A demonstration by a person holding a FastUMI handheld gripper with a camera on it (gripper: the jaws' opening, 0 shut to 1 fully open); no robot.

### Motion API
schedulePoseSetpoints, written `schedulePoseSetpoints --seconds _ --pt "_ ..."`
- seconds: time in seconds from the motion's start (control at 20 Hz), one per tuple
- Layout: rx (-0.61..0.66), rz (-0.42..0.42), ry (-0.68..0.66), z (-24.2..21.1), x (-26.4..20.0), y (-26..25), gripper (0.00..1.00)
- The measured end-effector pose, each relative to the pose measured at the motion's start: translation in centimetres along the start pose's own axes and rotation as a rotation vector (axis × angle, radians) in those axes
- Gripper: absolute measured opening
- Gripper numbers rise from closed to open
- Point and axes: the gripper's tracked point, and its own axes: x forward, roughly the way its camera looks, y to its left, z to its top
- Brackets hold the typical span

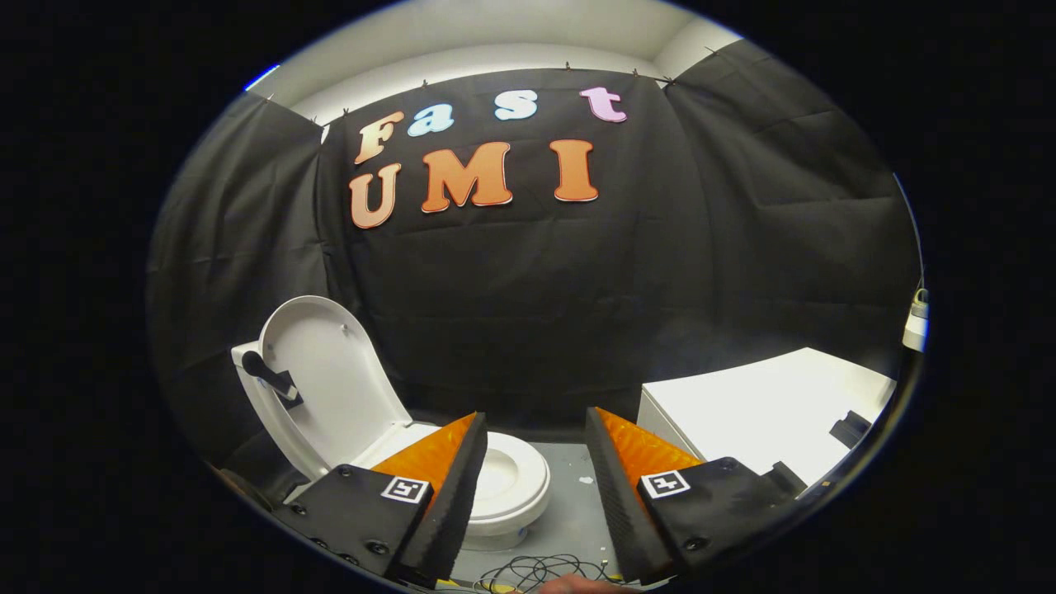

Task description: Open the toilet lid.

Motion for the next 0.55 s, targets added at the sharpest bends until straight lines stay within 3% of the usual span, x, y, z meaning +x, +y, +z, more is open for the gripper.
schedulePoseSetpoints --seconds 0.55 --pt "-0.002 0.000 0.011 -0.23 0.04 0.01 0.79"
